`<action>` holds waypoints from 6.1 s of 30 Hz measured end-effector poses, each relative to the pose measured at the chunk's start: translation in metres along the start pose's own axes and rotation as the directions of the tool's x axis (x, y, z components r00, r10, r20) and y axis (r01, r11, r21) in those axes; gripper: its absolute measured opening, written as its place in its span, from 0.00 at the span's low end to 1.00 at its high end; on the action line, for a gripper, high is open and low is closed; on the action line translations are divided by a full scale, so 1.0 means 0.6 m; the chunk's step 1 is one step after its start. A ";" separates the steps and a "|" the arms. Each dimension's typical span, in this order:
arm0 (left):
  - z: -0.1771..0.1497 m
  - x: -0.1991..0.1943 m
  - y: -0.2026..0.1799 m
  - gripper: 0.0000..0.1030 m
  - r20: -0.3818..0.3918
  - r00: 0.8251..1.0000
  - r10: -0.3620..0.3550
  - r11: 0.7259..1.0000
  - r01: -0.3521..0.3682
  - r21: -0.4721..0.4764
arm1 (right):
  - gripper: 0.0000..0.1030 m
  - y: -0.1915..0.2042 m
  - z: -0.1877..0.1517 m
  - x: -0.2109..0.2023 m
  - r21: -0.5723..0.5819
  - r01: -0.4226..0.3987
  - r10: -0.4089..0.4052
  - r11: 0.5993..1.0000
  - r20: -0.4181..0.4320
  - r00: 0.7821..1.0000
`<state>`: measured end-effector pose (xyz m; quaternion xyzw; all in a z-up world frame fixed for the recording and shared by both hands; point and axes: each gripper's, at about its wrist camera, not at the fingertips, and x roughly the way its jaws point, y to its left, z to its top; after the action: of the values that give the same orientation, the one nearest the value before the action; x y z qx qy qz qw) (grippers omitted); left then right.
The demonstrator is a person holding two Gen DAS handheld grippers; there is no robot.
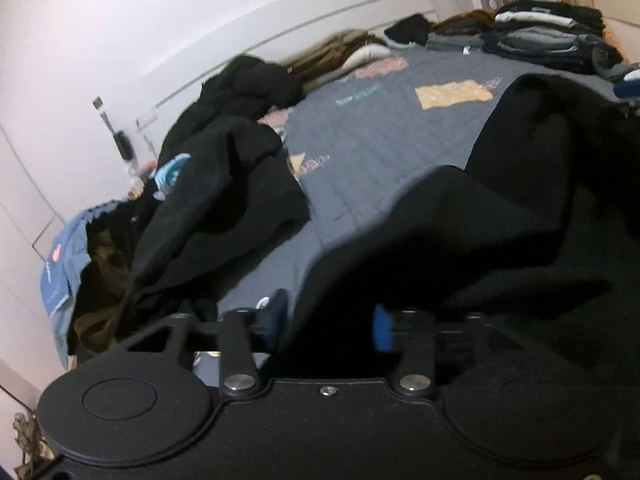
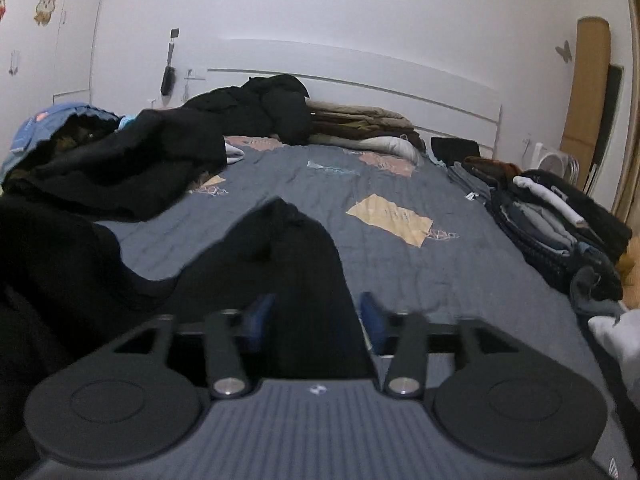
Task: Fold clothes
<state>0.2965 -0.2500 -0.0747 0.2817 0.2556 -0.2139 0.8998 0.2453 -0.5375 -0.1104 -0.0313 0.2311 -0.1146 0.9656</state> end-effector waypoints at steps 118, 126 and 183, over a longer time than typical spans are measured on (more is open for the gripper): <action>-0.208 -0.183 -0.291 0.06 0.055 0.997 -0.045 0.999 0.046 -0.013 | 0.15 -0.121 -0.217 -0.374 0.152 -0.524 0.523 0.838 0.050 0.851; -0.136 -0.322 -0.153 0.05 0.202 0.950 -0.238 0.915 0.290 -0.282 | 0.15 -0.136 -0.216 -0.386 0.115 -0.525 0.523 0.843 0.053 0.851; -0.116 -0.194 -0.105 0.06 -0.010 0.965 -0.263 0.880 0.235 -0.412 | 0.17 0.055 -0.221 -0.297 -0.355 -0.549 0.487 0.756 -0.256 0.835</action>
<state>0.1490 -0.2263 -0.0818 0.0599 0.3581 -0.2605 0.8946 0.0374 -0.4647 -0.1542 -0.1615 0.3205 0.2074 0.9100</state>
